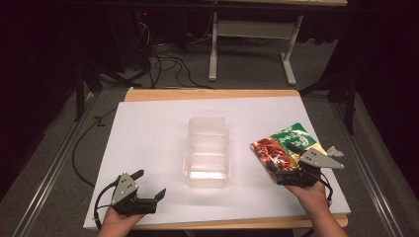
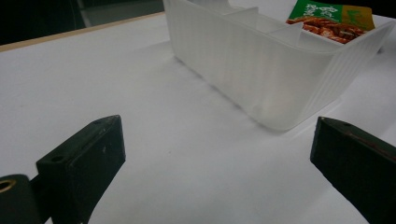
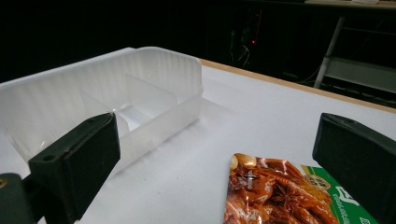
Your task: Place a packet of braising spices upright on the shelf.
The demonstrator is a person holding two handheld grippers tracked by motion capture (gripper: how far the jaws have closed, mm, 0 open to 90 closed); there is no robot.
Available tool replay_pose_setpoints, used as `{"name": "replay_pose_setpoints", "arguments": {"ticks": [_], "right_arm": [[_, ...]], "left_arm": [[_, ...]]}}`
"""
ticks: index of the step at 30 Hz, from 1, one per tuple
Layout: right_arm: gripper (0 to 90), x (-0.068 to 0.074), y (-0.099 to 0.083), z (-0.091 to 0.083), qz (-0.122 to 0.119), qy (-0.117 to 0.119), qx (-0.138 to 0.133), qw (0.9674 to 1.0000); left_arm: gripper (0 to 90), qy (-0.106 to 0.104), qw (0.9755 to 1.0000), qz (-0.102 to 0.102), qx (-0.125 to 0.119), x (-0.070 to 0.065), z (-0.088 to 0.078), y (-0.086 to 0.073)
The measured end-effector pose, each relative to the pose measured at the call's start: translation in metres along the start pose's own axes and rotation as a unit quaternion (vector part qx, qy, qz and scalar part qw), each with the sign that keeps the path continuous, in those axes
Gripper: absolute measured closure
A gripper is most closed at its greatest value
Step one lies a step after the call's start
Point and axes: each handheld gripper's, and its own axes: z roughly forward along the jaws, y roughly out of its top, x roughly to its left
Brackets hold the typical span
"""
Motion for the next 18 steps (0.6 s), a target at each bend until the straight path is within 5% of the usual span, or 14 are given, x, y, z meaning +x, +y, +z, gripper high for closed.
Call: {"name": "replay_pose_setpoints", "arguments": {"ticks": [18], "right_arm": [[2.7, -0.0077, -0.0014, -0.0037, 0.009, -0.009, -0.005, 0.9999]], "left_arm": [[3.4, 0.007, 1.0000, -0.004, -0.004, 0.0015, -0.0018, 0.0006]]}}
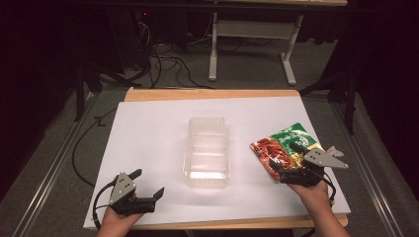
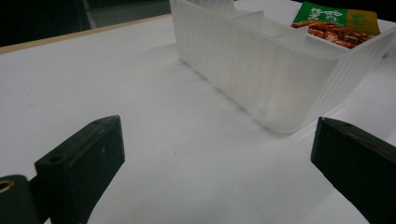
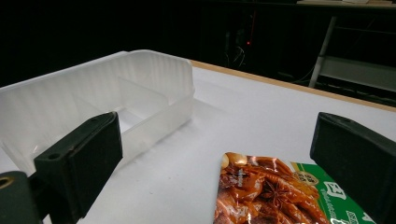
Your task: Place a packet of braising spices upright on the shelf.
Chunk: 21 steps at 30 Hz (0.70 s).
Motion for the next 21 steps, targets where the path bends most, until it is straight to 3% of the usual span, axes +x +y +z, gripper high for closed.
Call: {"name": "replay_pose_setpoints", "arguments": {"ticks": [11, 21], "right_arm": [[8.9, -0.018, -0.004, -0.003, 0.017, -0.015, 0.010, 0.9997], [10.1, -0.045, -0.011, -0.010, 0.032, -0.057, 0.025, 0.9976]], "left_arm": [[3.8, -0.001, 1.0000, -0.002, 0.004, 0.001, 0.001, 0.000], [4.5, -0.004, 1.0000, -0.004, 0.008, 0.001, 0.001, 0.000]]}}
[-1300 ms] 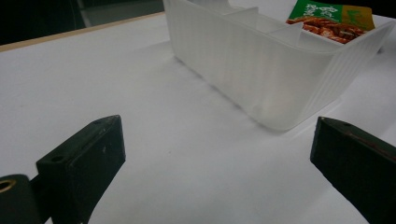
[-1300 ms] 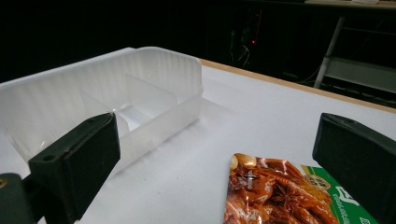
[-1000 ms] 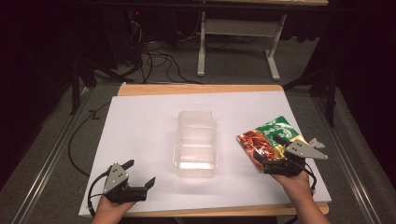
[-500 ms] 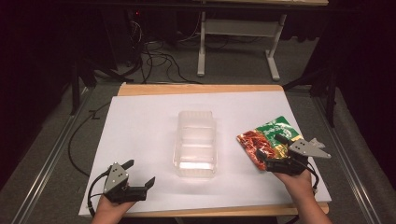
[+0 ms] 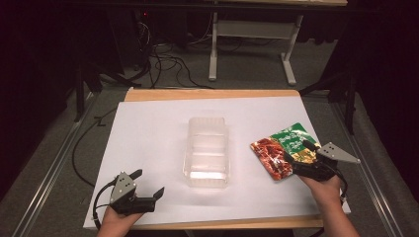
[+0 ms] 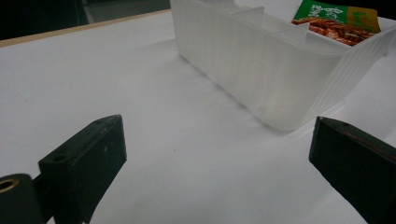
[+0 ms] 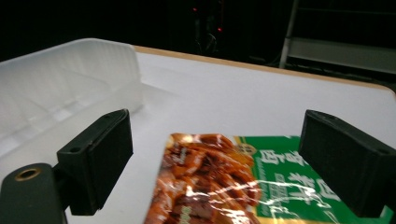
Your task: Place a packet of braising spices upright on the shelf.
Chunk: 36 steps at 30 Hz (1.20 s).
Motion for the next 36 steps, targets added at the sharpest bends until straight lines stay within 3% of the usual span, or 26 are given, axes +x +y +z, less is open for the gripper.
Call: {"name": "replay_pose_setpoints", "arguments": {"ticks": [1, 12, 14, 20, 24, 31, 36], "right_arm": [[10.1, -0.008, -0.003, 0.000, 0.010, -0.009, 0.006, 0.9999], [9.7, -0.038, -0.016, 0.003, 0.044, -0.045, 0.033, 0.9975], [7.8, -0.049, -0.020, 0.003, 0.065, -0.058, 0.047, 0.9951], [8.0, -0.066, -0.026, 0.001, 0.086, -0.073, 0.060, 0.9918], [9.0, -0.081, -0.031, -0.004, 0.106, -0.092, 0.065, 0.9880], [9.7, -0.098, -0.040, -0.010, 0.130, -0.109, 0.069, 0.9831], [10.1, -0.103, -0.044, -0.009, 0.139, -0.110, 0.074, 0.9814]], "left_arm": [[4.6, 0.000, 1.0000, 0.001, 0.000, 0.000, 0.000, 0.000], [4.8, -0.001, 1.0000, 0.006, 0.006, -0.001, 0.002, -0.001], [5.0, -0.001, 1.0000, 0.006, 0.006, -0.001, 0.002, -0.001], [5.0, -0.002, 0.9999, 0.007, 0.008, -0.001, 0.002, -0.001], [5.1, -0.005, 0.9999, 0.007, 0.009, -0.002, 0.003, -0.002], [5.5, -0.009, 0.9998, 0.009, 0.012, -0.002, 0.003, -0.002], [5.7, -0.010, 0.9998, 0.012, 0.014, -0.002, 0.003, -0.002]]}}
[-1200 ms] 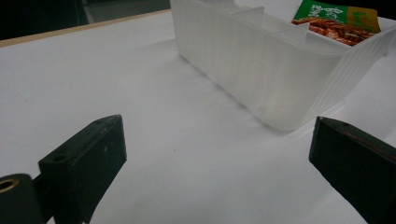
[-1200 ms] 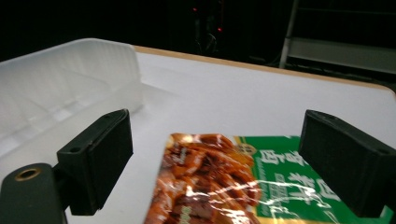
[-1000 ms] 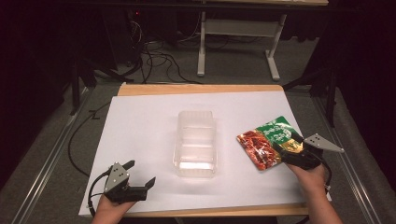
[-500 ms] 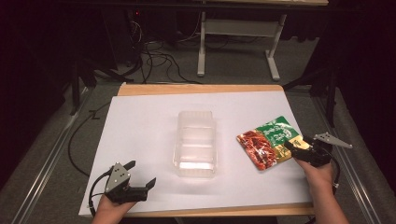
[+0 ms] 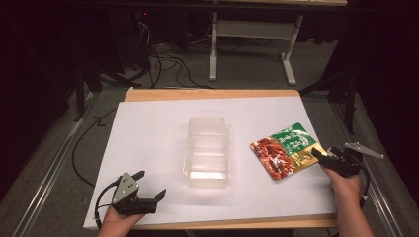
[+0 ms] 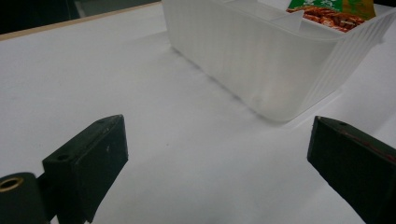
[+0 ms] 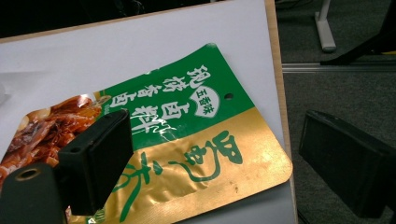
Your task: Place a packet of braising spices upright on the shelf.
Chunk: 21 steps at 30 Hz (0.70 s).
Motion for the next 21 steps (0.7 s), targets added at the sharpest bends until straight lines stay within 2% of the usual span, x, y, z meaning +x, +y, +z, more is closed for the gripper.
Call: {"name": "replay_pose_setpoints", "arguments": {"ticks": [10, 15, 21], "right_arm": [[11.9, -0.008, -0.001, 0.008, 0.030, 0.015, 0.025, 0.9991], [12.2, -0.012, 0.001, 0.014, 0.051, 0.009, 0.048, 0.9975], [14.3, -0.012, 0.001, 0.015, 0.050, 0.013, 0.054, 0.9972]], "left_arm": [[5.9, -0.003, 1.0000, 0.001, 0.002, 0.000, 0.001, 0.000], [6.0, -0.004, 1.0000, 0.002, 0.004, -0.001, 0.001, -0.001], [6.0, -0.006, 1.0000, 0.002, 0.004, -0.001, 0.002, -0.001]]}}
